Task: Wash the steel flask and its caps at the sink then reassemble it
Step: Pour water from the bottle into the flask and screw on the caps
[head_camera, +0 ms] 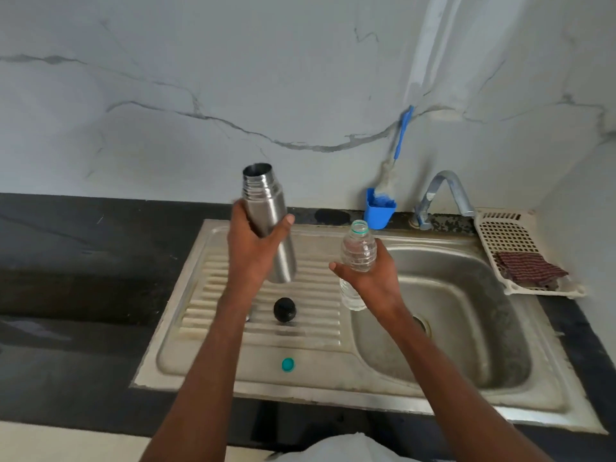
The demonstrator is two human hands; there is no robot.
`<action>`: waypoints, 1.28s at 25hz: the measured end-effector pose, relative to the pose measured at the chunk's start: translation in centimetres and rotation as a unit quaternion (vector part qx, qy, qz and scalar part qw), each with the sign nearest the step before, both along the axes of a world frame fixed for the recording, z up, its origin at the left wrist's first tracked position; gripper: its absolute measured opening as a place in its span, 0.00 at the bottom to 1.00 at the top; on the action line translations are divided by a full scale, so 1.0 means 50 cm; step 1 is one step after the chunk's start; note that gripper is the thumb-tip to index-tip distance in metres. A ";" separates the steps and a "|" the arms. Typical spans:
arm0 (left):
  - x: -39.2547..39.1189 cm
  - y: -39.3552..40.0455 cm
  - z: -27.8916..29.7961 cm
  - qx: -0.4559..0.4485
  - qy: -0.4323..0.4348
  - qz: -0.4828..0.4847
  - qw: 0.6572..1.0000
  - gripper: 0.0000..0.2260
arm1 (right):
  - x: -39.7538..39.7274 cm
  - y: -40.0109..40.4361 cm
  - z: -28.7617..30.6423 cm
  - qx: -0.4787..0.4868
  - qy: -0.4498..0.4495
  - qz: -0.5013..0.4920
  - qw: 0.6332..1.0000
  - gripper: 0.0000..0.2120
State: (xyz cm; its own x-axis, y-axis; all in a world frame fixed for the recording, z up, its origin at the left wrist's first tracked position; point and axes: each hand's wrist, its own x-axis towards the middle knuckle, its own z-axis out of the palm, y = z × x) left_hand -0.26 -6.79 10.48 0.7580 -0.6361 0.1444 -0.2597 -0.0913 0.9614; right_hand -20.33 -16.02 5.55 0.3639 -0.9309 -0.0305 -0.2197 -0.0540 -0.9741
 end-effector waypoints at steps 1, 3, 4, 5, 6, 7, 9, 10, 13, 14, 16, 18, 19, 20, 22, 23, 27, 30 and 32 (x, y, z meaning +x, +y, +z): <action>-0.037 -0.023 -0.020 0.015 0.009 -0.040 0.999 0.27 | -0.032 -0.010 0.001 -0.002 0.005 -0.014 1.000 0.27; -0.114 -0.059 -0.075 0.045 0.005 -0.094 0.995 0.26 | -0.099 -0.031 0.005 -0.011 0.034 -0.041 0.999 0.25; -0.151 -0.075 -0.103 0.059 -0.006 -0.113 0.992 0.26 | -0.135 -0.042 0.009 -0.022 0.054 -0.054 0.997 0.25; -0.187 -0.090 -0.124 0.074 -0.020 -0.135 0.988 0.26 | -0.170 -0.055 0.014 -0.037 0.076 -0.065 0.994 0.25; -0.219 -0.104 -0.140 0.088 -0.034 -0.159 0.983 0.26 | -0.202 -0.069 0.021 -0.051 0.100 -0.071 0.991 0.25; -0.245 -0.115 -0.151 0.101 -0.043 -0.179 0.978 0.27 | -0.232 -0.082 0.027 -0.066 0.122 -0.073 0.988 0.26; -0.285 -0.134 -0.163 0.116 -0.055 -0.198 0.972 0.27 | -0.279 -0.107 0.041 -0.091 0.149 -0.066 0.982 0.25; -0.298 -0.142 -0.169 0.120 -0.062 -0.195 0.971 0.27 | -0.295 -0.118 0.049 -0.104 0.159 -0.055 0.980 0.25; -0.325 -0.163 -0.173 0.121 -0.081 -0.189 0.971 0.26 | -0.323 -0.158 0.077 -0.177 0.208 -0.001 0.962 0.26; -0.330 -0.169 -0.172 0.120 -0.085 -0.188 0.971 0.26 | -0.328 -0.173 0.087 -0.204 0.232 0.009 0.951 0.27; -0.338 -0.178 -0.168 0.115 -0.090 -0.186 0.972 0.26 | -0.336 -0.203 0.108 -0.260 0.281 0.030 0.923 0.29; -0.338 -0.187 -0.162 0.108 -0.097 -0.180 0.973 0.26 | -0.338 -0.231 0.127 -0.308 0.337 0.070 0.887 0.30; -0.337 -0.191 -0.159 0.106 -0.098 -0.178 0.973 0.26 | -0.337 -0.242 0.136 -0.327 0.363 0.091 0.868 0.30; -0.335 -0.195 -0.155 0.104 -0.101 -0.175 0.974 0.26 | -0.336 -0.254 0.144 -0.344 0.386 0.106 0.849 0.30; -0.330 -0.199 -0.147 0.102 -0.102 -0.171 0.975 0.26 | -0.334 -0.273 0.158 -0.376 0.414 0.121 0.820 0.30; -0.327 -0.199 -0.142 0.101 -0.101 -0.168 0.975 0.26 | -0.332 -0.281 0.165 -0.387 0.423 0.127 0.809 0.30; -0.323 -0.196 -0.132 0.105 -0.101 -0.168 0.975 0.27 | -0.327 -0.296 0.192 -0.407 0.450 0.161 0.778 0.29; -0.323 -0.199 -0.130 0.106 -0.104 -0.174 0.974 0.27 | -0.327 -0.304 0.205 -0.425 0.459 0.169 0.762 0.29; -0.323 -0.201 -0.131 0.107 -0.102 -0.174 0.974 0.27 | -0.326 -0.307 0.212 -0.430 0.466 0.170 0.754 0.29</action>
State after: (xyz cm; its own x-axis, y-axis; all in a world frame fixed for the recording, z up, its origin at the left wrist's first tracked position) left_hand -16.40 -16.86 3.91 0.4607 -0.8814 0.1046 -0.4945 -0.1570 0.8549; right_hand -36.64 -31.39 16.17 0.7803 -0.6091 0.1417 -0.6177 -0.7861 0.0226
